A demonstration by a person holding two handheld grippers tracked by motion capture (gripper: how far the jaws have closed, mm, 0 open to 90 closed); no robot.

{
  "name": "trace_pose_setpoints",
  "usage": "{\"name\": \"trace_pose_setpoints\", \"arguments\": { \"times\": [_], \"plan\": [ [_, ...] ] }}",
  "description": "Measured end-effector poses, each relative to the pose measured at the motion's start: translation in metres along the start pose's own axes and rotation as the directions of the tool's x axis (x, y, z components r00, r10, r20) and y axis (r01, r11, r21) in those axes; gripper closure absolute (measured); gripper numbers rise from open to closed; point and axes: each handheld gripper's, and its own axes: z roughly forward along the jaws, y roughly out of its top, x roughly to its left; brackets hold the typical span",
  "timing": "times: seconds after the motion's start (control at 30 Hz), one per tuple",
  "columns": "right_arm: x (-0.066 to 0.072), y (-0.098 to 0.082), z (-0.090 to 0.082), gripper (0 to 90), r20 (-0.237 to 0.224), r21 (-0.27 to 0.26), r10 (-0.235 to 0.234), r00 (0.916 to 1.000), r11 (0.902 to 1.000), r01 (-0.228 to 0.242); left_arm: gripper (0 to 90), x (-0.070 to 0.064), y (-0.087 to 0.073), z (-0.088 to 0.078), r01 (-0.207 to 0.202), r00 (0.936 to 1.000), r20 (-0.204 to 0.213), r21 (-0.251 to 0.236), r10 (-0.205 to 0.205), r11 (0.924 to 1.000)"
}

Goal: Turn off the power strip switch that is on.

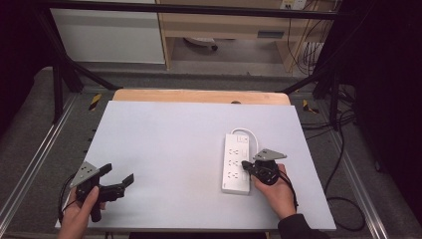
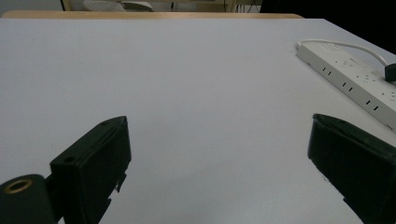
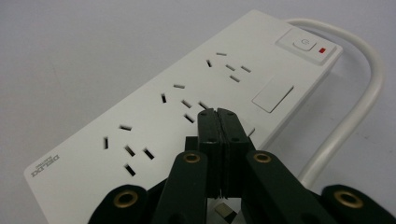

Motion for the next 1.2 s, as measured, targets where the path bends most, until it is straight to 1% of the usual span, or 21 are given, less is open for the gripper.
{"name": "trace_pose_setpoints", "arguments": {
  "times": [0.2, 0.37, 0.6, 0.73, 0.83, 0.97, 1.07, 1.13, 1.2],
  "plan": [
    [0.001, 0.001, -0.001, 89.6, 0.004, -0.016, 0.0, 1.0, 0.9999, 0.0, 6.1, 0.0, 0.0, 0.0, -0.001, 1.0, -0.001, 0.0, 0.001, 1.0],
    [0.001, 0.002, -0.003, 89.7, 0.006, -0.04, -0.004, 1.0, 0.9992, 0.004, 6.1, 0.0, 0.0, 0.0, -0.001, 1.0, -0.001, 0.0, 0.001, 1.0],
    [0.003, 0.005, -0.007, 90.0, 0.011, -0.077, -0.028, 0.9996, 0.9967, 0.028, 6.1, 0.0, 0.0, 0.0, -0.001, 1.0, 0.0, 0.001, 0.001, 1.0],
    [0.003, 0.006, -0.009, 90.0, 0.02, -0.091, -0.028, 0.9994, 0.9954, 0.03, 6.1, 0.0, 0.0, 0.0, -0.001, 1.0, -0.001, 0.001, 0.001, 1.0],
    [0.002, 0.006, -0.01, 90.0, 0.024, -0.101, -0.021, 0.9995, 0.9946, 0.023, 6.1, 0.0, 0.0, 0.001, -0.006, 1.0, -0.001, 0.005, 0.006, 1.0],
    [0.001, 0.006, -0.011, 90.0, 0.022, -0.112, -0.019, 0.9996, 0.9935, 0.021, 6.1, 0.0, 0.0, 0.001, -0.005, 1.0, -0.003, 0.008, 0.005, 1.0],
    [0.001, 0.006, -0.012, 87.7, 0.024, -0.116, -0.019, 0.9995, 0.993, 0.022, 6.1, 0.0, -0.001, 0.001, -0.002, 1.0, -0.003, 0.006, 0.002, 1.0],
    [0.001, 0.006, -0.012, 85.0, 0.025, -0.125, -0.012, 0.9996, 0.992, 0.015, 6.0, 0.0, -0.001, 0.001, -0.003, 1.0, -0.005, 0.008, 0.003, 1.0],
    [0.001, 0.007, -0.013, 81.6, 0.026, -0.132, -0.004, 0.9997, 0.9913, 0.007, 6.1, 0.0, -0.001, 0.001, 0.005, 1.0, -0.005, 0.007, -0.005, 1.0]
  ]
}}
